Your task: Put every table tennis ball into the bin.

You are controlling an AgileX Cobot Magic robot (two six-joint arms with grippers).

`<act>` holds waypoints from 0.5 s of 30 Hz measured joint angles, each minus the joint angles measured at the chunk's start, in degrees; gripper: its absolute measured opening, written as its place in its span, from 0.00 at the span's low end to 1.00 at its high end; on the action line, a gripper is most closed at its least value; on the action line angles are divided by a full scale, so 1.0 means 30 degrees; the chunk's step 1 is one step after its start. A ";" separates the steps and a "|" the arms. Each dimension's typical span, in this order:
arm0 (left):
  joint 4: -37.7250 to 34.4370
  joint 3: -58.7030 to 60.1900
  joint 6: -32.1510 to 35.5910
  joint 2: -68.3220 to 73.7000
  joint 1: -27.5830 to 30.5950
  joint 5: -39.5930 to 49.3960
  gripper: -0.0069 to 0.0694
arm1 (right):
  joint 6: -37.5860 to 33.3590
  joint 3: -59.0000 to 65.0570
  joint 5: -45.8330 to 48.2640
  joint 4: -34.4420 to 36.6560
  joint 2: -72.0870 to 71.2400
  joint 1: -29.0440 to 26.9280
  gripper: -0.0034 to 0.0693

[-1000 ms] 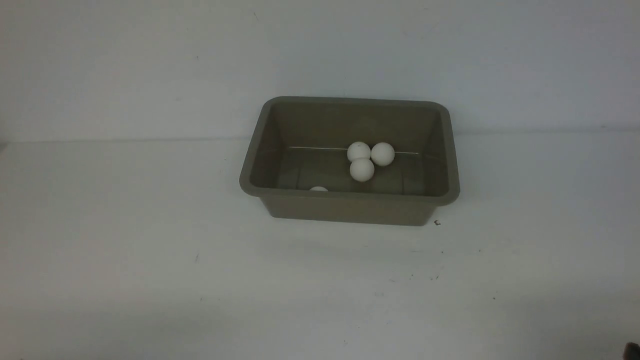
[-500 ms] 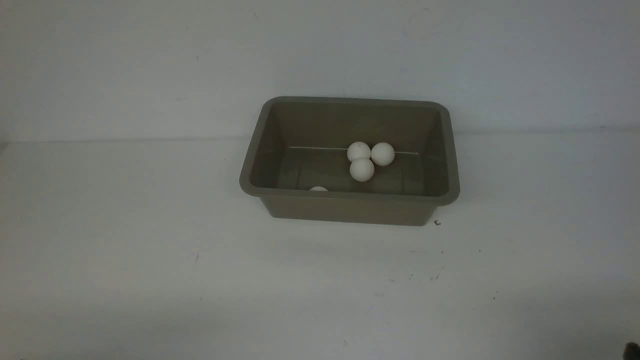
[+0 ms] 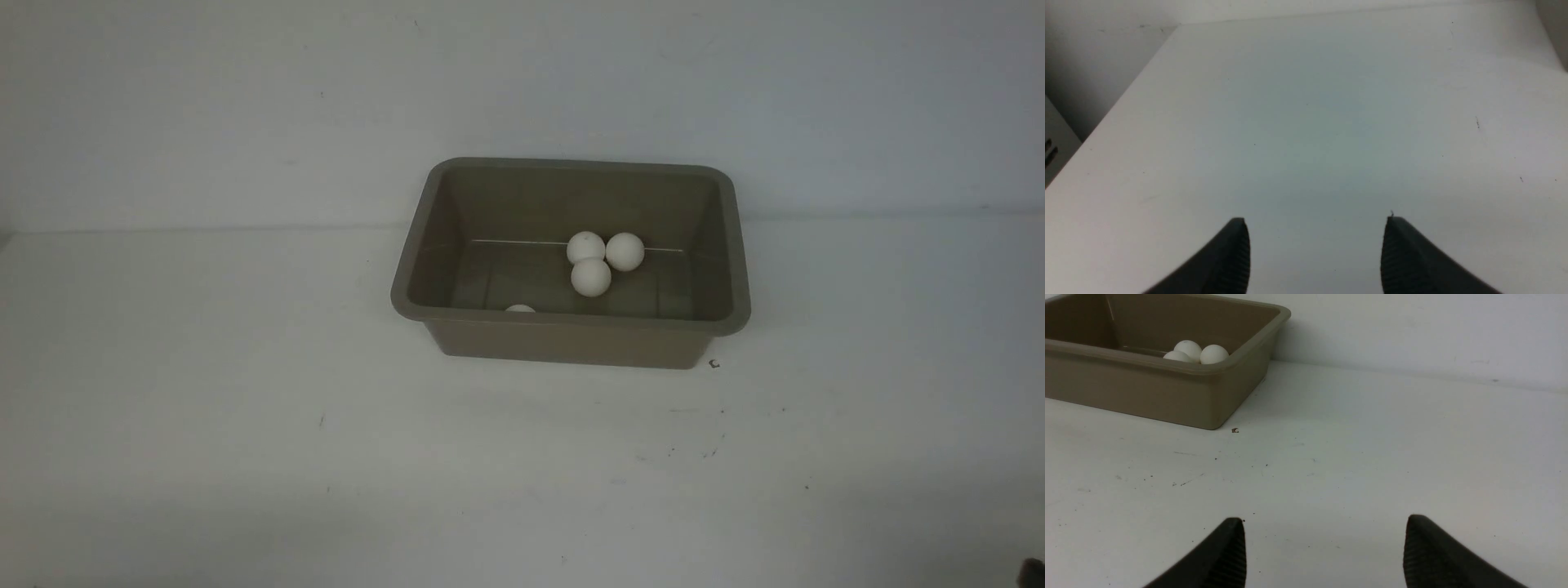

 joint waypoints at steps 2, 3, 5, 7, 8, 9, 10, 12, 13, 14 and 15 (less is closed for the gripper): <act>0.0000 0.0000 0.0000 0.0000 0.0000 0.0000 0.61 | 0.0000 0.0000 0.0000 0.0000 0.0000 0.0000 0.70; 0.0000 0.0000 0.0000 0.0000 0.0000 0.0000 0.61 | 0.0000 0.0000 0.0000 0.0000 0.0000 0.0000 0.70; 0.0000 0.0000 0.0000 0.0000 0.0000 0.0000 0.61 | 0.0000 0.0000 0.0000 0.0000 0.0000 0.0000 0.70; 0.0000 0.0000 0.0000 0.0000 0.0000 0.0000 0.61 | 0.0044 0.0000 0.0000 -0.0076 0.0000 0.0000 0.70; 0.0000 0.0000 0.0000 0.0000 0.0000 0.0000 0.61 | 0.0191 0.0000 0.0000 -0.0211 0.0000 0.0000 0.70; 0.0000 0.0000 0.0000 0.0000 0.0000 0.0000 0.61 | 0.0495 0.0000 0.0000 -0.0518 0.0000 0.0000 0.70; 0.0000 0.0000 0.0000 0.0000 0.0000 0.0000 0.61 | 0.0849 0.0000 -0.0019 -0.0750 0.0000 0.0000 0.70; 0.0000 0.0000 0.0000 0.0000 0.0000 0.0000 0.61 | 0.2196 0.0000 -0.0141 -0.1825 0.0000 0.0000 0.70; 0.0000 0.0000 0.0000 0.0000 0.0000 0.0000 0.61 | 0.3348 0.0000 -0.0170 -0.2784 0.0000 0.0000 0.70; 0.0000 0.0000 0.0000 0.0000 0.0000 0.0000 0.61 | 0.4062 0.0000 -0.0214 -0.3243 0.0000 0.0000 0.70; 0.0000 0.0000 0.0000 0.0000 0.0000 0.0000 0.61 | 0.4160 0.0000 -0.0214 -0.3243 0.0000 0.0000 0.70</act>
